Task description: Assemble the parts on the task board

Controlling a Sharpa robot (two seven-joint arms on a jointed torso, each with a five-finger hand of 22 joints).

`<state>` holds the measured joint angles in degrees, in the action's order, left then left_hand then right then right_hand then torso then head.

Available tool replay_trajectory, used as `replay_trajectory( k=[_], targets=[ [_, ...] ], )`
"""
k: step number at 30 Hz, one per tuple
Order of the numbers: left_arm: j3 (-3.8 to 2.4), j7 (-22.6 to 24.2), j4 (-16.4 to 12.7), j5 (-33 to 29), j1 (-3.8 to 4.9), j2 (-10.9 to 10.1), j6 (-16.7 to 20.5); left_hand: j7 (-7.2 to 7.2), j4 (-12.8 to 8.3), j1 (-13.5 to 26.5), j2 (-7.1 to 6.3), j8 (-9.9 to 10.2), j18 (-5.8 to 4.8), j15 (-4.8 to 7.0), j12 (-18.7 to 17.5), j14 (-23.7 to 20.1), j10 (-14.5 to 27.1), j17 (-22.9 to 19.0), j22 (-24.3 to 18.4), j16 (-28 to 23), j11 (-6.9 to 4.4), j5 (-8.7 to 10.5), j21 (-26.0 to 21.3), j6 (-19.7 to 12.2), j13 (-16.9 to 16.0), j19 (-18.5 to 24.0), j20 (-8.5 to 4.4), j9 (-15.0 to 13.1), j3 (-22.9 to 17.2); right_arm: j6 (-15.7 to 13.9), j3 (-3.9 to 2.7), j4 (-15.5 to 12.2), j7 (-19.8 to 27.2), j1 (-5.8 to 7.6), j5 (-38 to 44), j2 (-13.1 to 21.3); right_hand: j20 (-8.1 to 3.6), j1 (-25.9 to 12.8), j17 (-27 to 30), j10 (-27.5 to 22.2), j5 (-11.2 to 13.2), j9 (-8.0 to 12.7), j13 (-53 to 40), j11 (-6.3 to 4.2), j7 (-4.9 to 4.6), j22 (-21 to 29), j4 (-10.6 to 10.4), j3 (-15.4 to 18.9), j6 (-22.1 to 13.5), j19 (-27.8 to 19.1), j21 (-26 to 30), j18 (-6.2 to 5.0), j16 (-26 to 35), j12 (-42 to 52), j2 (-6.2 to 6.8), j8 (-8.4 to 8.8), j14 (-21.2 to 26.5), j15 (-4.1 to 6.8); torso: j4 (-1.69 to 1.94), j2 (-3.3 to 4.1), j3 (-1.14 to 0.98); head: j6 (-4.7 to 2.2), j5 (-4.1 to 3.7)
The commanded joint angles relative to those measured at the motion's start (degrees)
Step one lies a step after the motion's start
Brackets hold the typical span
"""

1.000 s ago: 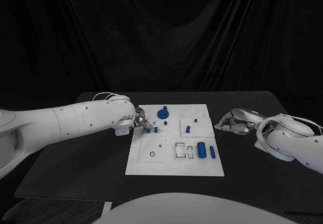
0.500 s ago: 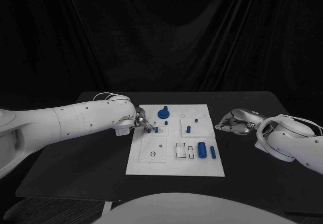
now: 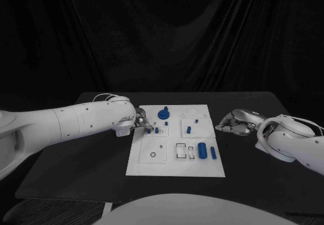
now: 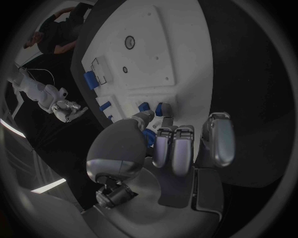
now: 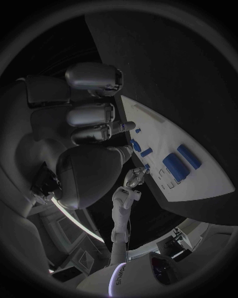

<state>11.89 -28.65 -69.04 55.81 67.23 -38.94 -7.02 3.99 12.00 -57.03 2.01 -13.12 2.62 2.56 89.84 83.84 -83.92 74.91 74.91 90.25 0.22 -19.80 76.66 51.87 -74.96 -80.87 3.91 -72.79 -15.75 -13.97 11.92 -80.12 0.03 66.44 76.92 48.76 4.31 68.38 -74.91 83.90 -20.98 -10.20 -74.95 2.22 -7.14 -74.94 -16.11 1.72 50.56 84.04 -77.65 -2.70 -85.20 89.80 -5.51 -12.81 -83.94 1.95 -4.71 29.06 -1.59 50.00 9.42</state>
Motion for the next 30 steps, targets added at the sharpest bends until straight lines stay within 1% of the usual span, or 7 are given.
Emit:
replay_trajectory(
  k=[1,10,15,28,30],
  targets=[
    [0.32,1.61,0.18,-0.51,-0.62,0.3,1.1,0.03,-0.2,-0.41,0.0,0.07,0.79,-0.19,0.16,6.16,-6.08,15.09,10.59,-0.25,0.02,-0.2,-0.24,-0.18,-15.04,0.13,0.18,0.01,-0.04,0.41,-0.04,0.02,-0.91,-0.16,0.09,-0.01,0.04,0.52,-5.76,6.1,-0.3,0.02,-15.05,0.09,0.2,-10.7,0.07,-0.34,-0.09,0.48,0.23,-0.42,0.37,0.2,-0.08,0.09,-4.14,-0.12,-0.04,0.01,0.0,0.0,0.06],
    [0.32,2.28,0.67,-0.51,-0.62,0.45,1.68,0.03,-0.19,-0.47,-0.17,-0.07,0.82,-0.18,0.16,6.16,-6.08,15.09,10.55,-0.25,0.01,-0.16,-0.35,-0.02,-15.04,0.21,0.18,-0.07,0.1,0.47,-0.04,0.01,-0.98,-0.18,0.09,-0.06,0.04,0.52,-5.76,6.1,-0.3,0.02,-15.05,0.09,0.2,-10.7,0.07,-0.34,-0.09,0.48,0.23,-0.42,0.37,0.2,-0.08,0.09,-4.14,-0.12,-0.02,0.03,0.01,0.0,0.03],
    [0.32,2.61,0.93,-0.51,-0.62,0.57,1.89,0.0,-0.16,-0.67,-0.48,-0.21,0.83,-0.16,0.16,6.16,-6.08,15.09,10.53,-0.25,0.0,1.36,-0.43,0.04,-15.04,0.26,0.16,-0.2,0.47,0.5,-0.04,0.01,-1.01,-0.19,0.09,-0.08,0.03,0.58,-5.75,6.1,-0.34,0.03,-15.05,0.08,0.2,-10.68,0.06,-0.39,-0.08,0.47,0.29,-0.43,0.38,0.2,-0.14,0.09,-4.14,-0.12,0.02,0.05,0.01,0.0,0.06],
    [0.32,3.07,1.28,-0.51,-0.62,0.74,2.24,0.03,-0.72,-1.65,-0.61,0.04,0.85,-0.15,0.16,6.16,-6.08,15.09,10.51,-0.25,-0.01,1.27,-0.49,-0.57,-15.04,0.31,0.14,-0.17,0.34,0.46,-0.04,-0.04,-1.06,-0.25,0.09,-0.03,0.03,0.58,-5.75,6.1,-0.34,0.03,-15.05,0.08,0.2,-10.68,0.06,-0.39,-0.08,0.47,0.29,-0.43,0.38,0.2,-0.14,0.09,-4.14,-0.12,-0.03,0.0,0.02,0.0,0.03],
    [0.32,2.98,1.22,-0.51,-0.62,0.64,2.32,0.08,-0.67,-1.62,-0.71,0.02,0.84,-0.16,0.16,6.16,-6.08,15.09,10.52,-0.25,0.02,1.53,-0.46,-0.5,-15.04,0.29,0.14,-0.15,0.47,0.46,-0.04,-0.05,-1.06,-0.25,0.09,-0.01,0.03,0.58,-5.75,6.1,-0.34,0.03,-15.05,0.08,0.2,-10.68,0.06,-0.39,-0.08,0.47,0.29,-0.43,0.38,0.2,-0.14,0.09,-4.14,-0.12,-0.02,0.02,0.02,0.0,0.0]
  ],
)
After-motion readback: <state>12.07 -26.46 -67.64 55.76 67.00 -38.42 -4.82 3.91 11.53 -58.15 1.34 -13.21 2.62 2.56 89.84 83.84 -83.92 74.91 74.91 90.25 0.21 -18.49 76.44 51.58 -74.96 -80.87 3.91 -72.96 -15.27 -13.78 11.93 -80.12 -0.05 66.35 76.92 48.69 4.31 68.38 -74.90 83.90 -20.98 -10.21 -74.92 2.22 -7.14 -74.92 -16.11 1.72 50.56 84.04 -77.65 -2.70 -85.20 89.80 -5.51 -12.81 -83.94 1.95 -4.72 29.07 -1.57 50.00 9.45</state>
